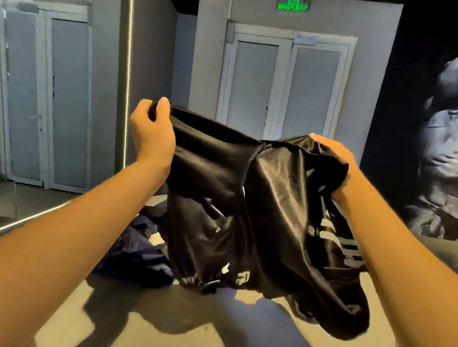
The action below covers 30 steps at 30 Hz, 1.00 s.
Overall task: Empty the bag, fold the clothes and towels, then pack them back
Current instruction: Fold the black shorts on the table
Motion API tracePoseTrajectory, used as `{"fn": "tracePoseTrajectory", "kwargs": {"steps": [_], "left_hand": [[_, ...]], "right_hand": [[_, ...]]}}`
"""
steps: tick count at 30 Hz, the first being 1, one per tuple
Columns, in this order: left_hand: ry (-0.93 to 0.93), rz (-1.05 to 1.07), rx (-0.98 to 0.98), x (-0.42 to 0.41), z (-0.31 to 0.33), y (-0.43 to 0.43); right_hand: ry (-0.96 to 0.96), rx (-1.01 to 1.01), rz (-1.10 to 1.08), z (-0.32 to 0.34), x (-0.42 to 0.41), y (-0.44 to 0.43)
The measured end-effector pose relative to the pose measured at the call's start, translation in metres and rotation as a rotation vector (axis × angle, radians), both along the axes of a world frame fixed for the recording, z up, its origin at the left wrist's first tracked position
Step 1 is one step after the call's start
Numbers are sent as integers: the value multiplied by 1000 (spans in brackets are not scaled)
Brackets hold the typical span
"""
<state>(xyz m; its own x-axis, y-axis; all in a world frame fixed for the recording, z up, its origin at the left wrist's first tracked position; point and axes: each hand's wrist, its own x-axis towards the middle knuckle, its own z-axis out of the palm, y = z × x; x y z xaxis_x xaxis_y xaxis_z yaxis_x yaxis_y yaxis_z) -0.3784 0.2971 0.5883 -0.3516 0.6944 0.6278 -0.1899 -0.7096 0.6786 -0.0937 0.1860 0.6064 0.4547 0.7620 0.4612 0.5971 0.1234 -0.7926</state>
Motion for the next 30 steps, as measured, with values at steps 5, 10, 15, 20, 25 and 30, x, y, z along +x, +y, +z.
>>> {"fn": "tracePoseTrajectory", "kwargs": {"steps": [5,10,15,20,25,30], "left_hand": [[67,76,80,14,1,-1],[434,56,-212,32,-65,36],[1077,-116,-485,24,-157,35],[1241,-586,-273,-10,-221,-39],[1651,-832,-227,-34,-262,-73],[1522,-704,-86,-30,-287,-69]], "right_hand": [[244,-35,-28,-21,14,14],[-9,-116,-188,-91,27,38],[-228,-286,-12,-163,5,14],[-360,-458,265,-253,-21,-39],[-449,-682,275,-294,-25,-60],[-468,-714,152,-294,-13,-54]]}}
